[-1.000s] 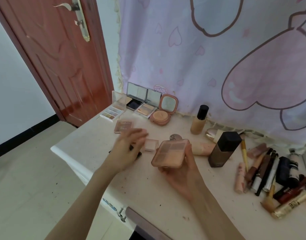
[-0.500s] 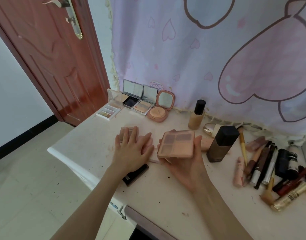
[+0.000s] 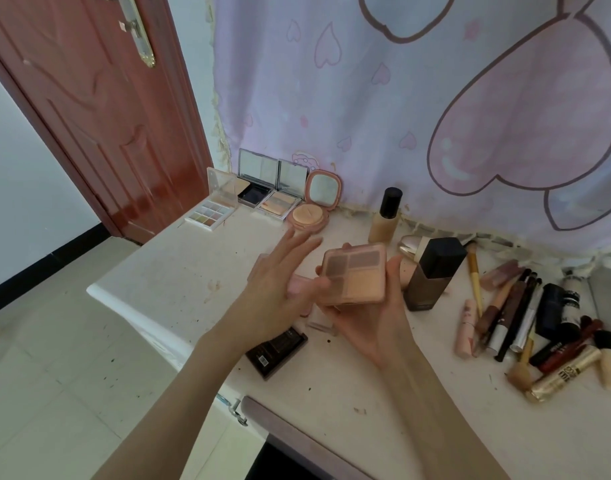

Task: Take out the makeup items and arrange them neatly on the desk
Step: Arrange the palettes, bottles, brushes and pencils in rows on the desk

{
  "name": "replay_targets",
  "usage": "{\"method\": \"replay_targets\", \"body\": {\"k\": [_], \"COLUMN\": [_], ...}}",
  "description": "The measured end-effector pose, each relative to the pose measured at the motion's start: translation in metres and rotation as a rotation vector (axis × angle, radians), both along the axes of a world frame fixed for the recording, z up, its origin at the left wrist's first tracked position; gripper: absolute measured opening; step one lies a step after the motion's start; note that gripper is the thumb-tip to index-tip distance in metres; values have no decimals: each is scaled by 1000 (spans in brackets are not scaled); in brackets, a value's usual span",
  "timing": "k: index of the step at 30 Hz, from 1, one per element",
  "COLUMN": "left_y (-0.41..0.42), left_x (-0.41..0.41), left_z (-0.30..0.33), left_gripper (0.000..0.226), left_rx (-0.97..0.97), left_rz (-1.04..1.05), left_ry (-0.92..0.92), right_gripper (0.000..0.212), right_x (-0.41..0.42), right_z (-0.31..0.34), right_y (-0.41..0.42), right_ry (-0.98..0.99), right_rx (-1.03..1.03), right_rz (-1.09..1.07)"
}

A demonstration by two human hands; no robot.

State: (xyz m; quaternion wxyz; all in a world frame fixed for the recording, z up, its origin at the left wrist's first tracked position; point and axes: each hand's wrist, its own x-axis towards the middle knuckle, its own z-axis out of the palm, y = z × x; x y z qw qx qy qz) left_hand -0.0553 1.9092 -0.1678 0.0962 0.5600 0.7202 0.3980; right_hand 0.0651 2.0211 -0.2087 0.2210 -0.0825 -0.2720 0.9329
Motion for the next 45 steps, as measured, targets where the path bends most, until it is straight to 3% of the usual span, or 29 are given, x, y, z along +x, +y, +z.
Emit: {"method": "replay_targets", "body": {"k": [3, 6, 13, 18, 22, 25, 31, 36, 40, 45], "left_y": [5, 11, 7, 9, 6, 5, 13, 17, 19, -3], "left_x": [7, 4, 2, -3, -5, -14, -47, -61, -71, -84], "left_z": [15, 21, 17, 19, 33, 47, 66, 64, 57, 32], "left_gripper": [83, 86, 68, 50, 27, 26, 18, 31, 15, 85], "left_rx": [-98, -193, -132, -186, -4, 120, 78, 19, 66, -13], "left_rz": [-200, -246, -258, -232, -173, -93, 8, -15, 146, 368], "left_ry": [222, 292, 171, 39, -158, -274, -168, -107, -114, -235], "right_gripper": [79, 72, 55, 65, 67, 62, 32, 23, 22, 16], "right_x": [-1, -1, 4, 3, 1, -2, -11, -24, -48, -87], "right_z": [-1, -1, 8, 8, 7, 7, 7, 20, 32, 40], "right_y": [-1, -4, -6, -7, -8, -12, -19, -20, -18, -11], "right_ry": [-36, -28, 34, 38, 64, 35, -89, -346, -454, -531], "right_rx": [58, 44, -43, -47, -66, -59, 111, 332, 412, 303], "right_rz": [82, 137, 183, 168, 172, 213, 208, 109, 1, -145]}}
